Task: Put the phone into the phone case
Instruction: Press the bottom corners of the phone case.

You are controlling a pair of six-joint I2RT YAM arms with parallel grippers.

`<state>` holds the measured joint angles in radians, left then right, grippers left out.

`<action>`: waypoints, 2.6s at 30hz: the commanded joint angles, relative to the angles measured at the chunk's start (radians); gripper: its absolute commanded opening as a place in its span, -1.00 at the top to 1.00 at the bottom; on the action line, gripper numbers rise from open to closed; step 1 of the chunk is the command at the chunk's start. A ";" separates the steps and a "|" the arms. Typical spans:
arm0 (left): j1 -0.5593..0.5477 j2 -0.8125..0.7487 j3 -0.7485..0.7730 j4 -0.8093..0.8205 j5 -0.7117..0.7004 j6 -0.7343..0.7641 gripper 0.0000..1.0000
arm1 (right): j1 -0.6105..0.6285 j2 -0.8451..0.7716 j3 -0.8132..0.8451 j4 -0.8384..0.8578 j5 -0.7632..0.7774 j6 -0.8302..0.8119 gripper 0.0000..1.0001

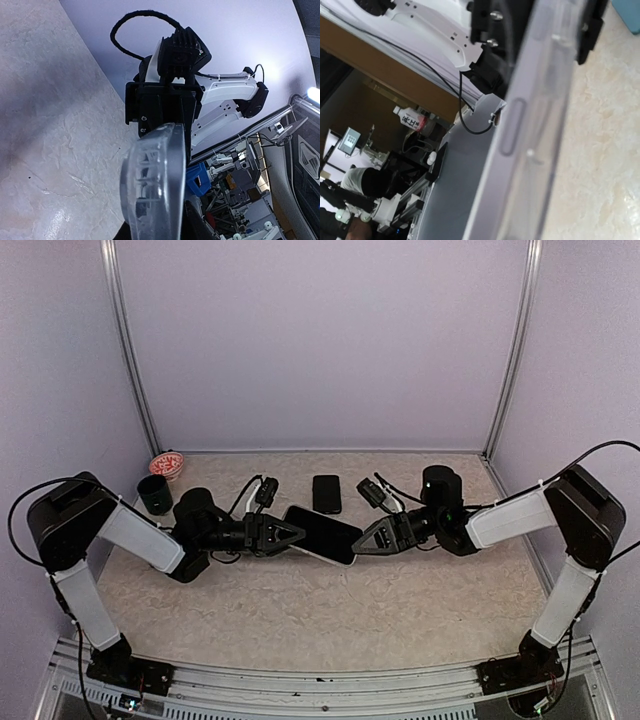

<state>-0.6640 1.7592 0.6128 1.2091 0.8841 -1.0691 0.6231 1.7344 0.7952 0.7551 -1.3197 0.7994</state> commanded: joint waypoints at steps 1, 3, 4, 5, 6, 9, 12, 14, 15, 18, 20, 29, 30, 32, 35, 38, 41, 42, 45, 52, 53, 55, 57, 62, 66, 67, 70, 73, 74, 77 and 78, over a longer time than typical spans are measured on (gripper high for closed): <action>-0.009 0.025 0.021 -0.008 -0.011 0.017 0.48 | 0.009 0.016 0.010 0.102 -0.017 0.024 0.69; -0.008 0.025 0.021 -0.023 -0.013 0.027 0.44 | 0.008 0.022 0.009 0.113 -0.014 0.034 0.71; -0.008 0.025 0.022 -0.031 -0.015 0.033 0.44 | 0.009 0.023 0.007 0.114 -0.013 0.037 0.73; -0.008 0.024 0.021 -0.039 -0.015 0.040 0.42 | 0.008 0.024 0.007 0.113 -0.011 0.039 0.75; -0.007 0.022 0.021 -0.047 -0.017 0.047 0.40 | 0.008 0.024 0.007 0.110 -0.007 0.041 0.77; -0.002 0.014 0.021 -0.088 -0.027 0.080 0.37 | 0.009 0.025 0.011 0.083 0.003 0.041 0.80; 0.005 0.000 0.021 -0.137 -0.040 0.123 0.35 | 0.007 0.022 0.016 0.043 0.012 0.033 0.84; 0.009 -0.014 0.022 -0.187 -0.056 0.165 0.35 | 0.006 0.019 0.023 -0.011 0.021 0.002 0.85; 0.012 -0.028 0.023 -0.217 -0.066 0.187 0.35 | 0.005 0.018 0.026 -0.034 0.025 -0.012 0.86; 0.012 -0.054 0.033 -0.302 -0.086 0.253 0.34 | 0.004 0.015 0.034 -0.104 0.029 -0.053 0.87; 0.012 -0.069 0.038 -0.332 -0.092 0.275 0.34 | 0.003 0.012 0.037 -0.135 0.027 -0.073 0.87; 0.004 -0.056 0.041 -0.287 -0.064 0.264 0.41 | 0.004 0.013 0.030 -0.173 0.010 -0.105 0.87; 0.002 -0.054 0.044 -0.286 -0.059 0.264 0.40 | 0.004 0.013 0.032 -0.187 0.010 -0.113 0.87; -0.001 -0.048 0.047 -0.282 -0.049 0.262 0.36 | 0.003 0.012 0.041 -0.228 0.010 -0.141 0.87; -0.006 -0.043 0.052 -0.277 -0.038 0.261 0.35 | 0.004 0.016 0.049 -0.261 0.007 -0.169 0.87; -0.012 -0.030 0.057 -0.269 -0.019 0.258 0.40 | 0.004 0.024 0.057 -0.291 0.006 -0.188 0.87; -0.014 -0.022 0.057 -0.248 -0.006 0.244 0.54 | 0.004 0.028 0.063 -0.306 0.011 -0.196 0.86; -0.015 -0.020 0.055 -0.239 -0.002 0.238 0.58 | 0.004 0.029 0.062 -0.305 0.012 -0.196 0.86; -0.016 -0.016 0.054 -0.224 0.003 0.230 0.70 | 0.004 0.031 0.065 -0.306 0.014 -0.195 0.84; -0.015 -0.009 0.050 -0.201 0.001 0.214 0.87 | 0.003 0.014 0.059 -0.316 0.020 -0.200 0.62; -0.015 -0.009 0.050 -0.200 0.002 0.214 0.88 | 0.003 0.009 0.059 -0.316 0.023 -0.200 0.57; -0.015 -0.007 0.049 -0.199 0.004 0.213 0.88 | 0.001 -0.004 0.056 -0.316 0.026 -0.198 0.48; -0.014 -0.010 0.042 -0.190 0.000 0.210 0.90 | -0.002 -0.017 0.056 -0.315 0.031 -0.193 0.40; 0.004 -0.047 -0.007 -0.109 -0.047 0.181 0.90 | -0.007 -0.039 0.032 -0.216 0.031 -0.103 0.30; 0.005 -0.041 0.019 -0.126 -0.020 0.175 0.90 | -0.007 -0.036 0.033 -0.175 0.025 -0.073 0.28; 0.004 -0.038 0.022 -0.125 -0.016 0.170 0.90 | -0.008 -0.034 0.039 -0.180 0.023 -0.076 0.28; 0.001 -0.032 0.022 -0.118 0.001 0.163 0.91 | -0.008 -0.028 0.058 -0.229 0.013 -0.118 0.23; -0.003 -0.034 0.021 -0.130 0.013 0.165 0.91 | -0.017 -0.023 0.099 -0.388 0.032 -0.240 0.20; -0.004 -0.038 0.019 -0.133 0.014 0.167 0.91 | -0.022 -0.023 0.106 -0.427 0.032 -0.259 0.19; -0.006 -0.049 0.005 -0.129 0.013 0.169 0.94 | -0.043 -0.026 0.112 -0.492 0.047 -0.306 0.13; -0.006 -0.054 0.001 -0.124 0.014 0.166 0.96 | -0.049 -0.026 0.117 -0.525 0.057 -0.329 0.09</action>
<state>-0.6640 1.7267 0.6228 1.0679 0.8837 -0.9085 0.6037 1.7378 0.8749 0.3553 -1.2709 0.5827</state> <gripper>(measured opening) 0.114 0.426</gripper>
